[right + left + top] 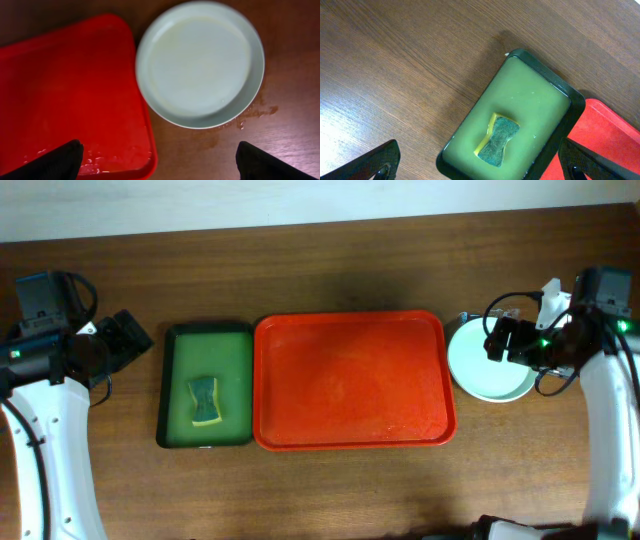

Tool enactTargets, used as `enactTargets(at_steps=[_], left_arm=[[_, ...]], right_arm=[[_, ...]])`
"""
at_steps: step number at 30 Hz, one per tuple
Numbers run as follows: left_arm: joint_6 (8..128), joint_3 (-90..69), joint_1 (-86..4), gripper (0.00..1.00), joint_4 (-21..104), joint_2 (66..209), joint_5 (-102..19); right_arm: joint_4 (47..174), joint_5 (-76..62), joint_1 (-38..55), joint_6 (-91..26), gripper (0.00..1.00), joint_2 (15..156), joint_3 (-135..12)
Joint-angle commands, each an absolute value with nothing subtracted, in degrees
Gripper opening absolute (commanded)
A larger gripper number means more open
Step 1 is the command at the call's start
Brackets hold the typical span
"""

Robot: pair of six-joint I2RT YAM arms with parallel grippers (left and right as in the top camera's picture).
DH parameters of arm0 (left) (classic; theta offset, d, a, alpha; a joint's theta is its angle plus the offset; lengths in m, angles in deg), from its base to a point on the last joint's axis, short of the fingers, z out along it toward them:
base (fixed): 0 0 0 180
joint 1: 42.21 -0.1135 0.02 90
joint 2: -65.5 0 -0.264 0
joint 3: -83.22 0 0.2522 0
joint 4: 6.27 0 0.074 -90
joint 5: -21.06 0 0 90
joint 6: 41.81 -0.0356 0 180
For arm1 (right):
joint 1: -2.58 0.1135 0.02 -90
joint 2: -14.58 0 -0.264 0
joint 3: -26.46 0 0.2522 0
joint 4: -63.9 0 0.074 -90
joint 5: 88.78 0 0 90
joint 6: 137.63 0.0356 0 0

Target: Clean dirty plates on tray and stack at the side

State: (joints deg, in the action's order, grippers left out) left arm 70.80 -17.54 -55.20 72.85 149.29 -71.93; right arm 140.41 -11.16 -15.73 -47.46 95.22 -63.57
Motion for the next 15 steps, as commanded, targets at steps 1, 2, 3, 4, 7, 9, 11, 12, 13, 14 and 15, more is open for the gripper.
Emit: enactTargets(at_steps=[1,2,3,4,7,9,11,12,13,14,15], left_arm=[[71.55,-17.91,-55.29,0.99,72.79,148.31,-71.73],[71.55,-17.91,-55.29,0.99,72.79,148.31,-71.73],[71.57,-17.91,-55.22,0.99,72.79,148.31,-71.73],[71.55,-17.91,-55.25,0.99,72.79,148.31,-71.73],[71.57,-17.91,-55.25,0.99,72.79,148.31,-71.73],[71.55,-17.91,-55.25,0.99,72.79,148.31,-71.73],[71.55,-17.91,-55.25,0.99,72.79,148.31,-71.73],[71.55,-17.91,-55.25,0.99,72.79,148.31,-71.73],[71.57,-17.91,-55.25,0.99,72.79,148.31,-71.73],[71.55,-17.91,-55.25,0.99,72.79,148.31,-71.73],[71.55,-17.91,-55.25,0.99,72.79,148.31,-71.73]], right_arm=[[140.41,-11.66,-8.21,-47.64,0.98,86.11,-63.68],[140.41,-11.31,-4.01,-47.66,0.98,82.96,-63.68],[140.43,-8.45,-0.36,-47.66,0.99,80.29,-63.68],[139.97,-2.31,5.30,-47.66,0.98,75.94,-63.68],[139.75,8.40,14.15,-47.92,0.98,61.02,-63.44],[139.73,8.42,14.13,-50.46,0.99,51.49,-63.02],[139.44,8.40,14.13,-50.43,0.98,42.96,-62.04],[138.85,8.38,14.13,-50.43,0.98,38.81,-60.29],[137.56,8.38,14.13,-50.41,0.98,34.87,-57.65],[133.87,8.38,14.13,-50.41,0.98,26.85,-50.35],[127.95,8.38,14.13,-50.41,0.98,20.65,-42.04]])
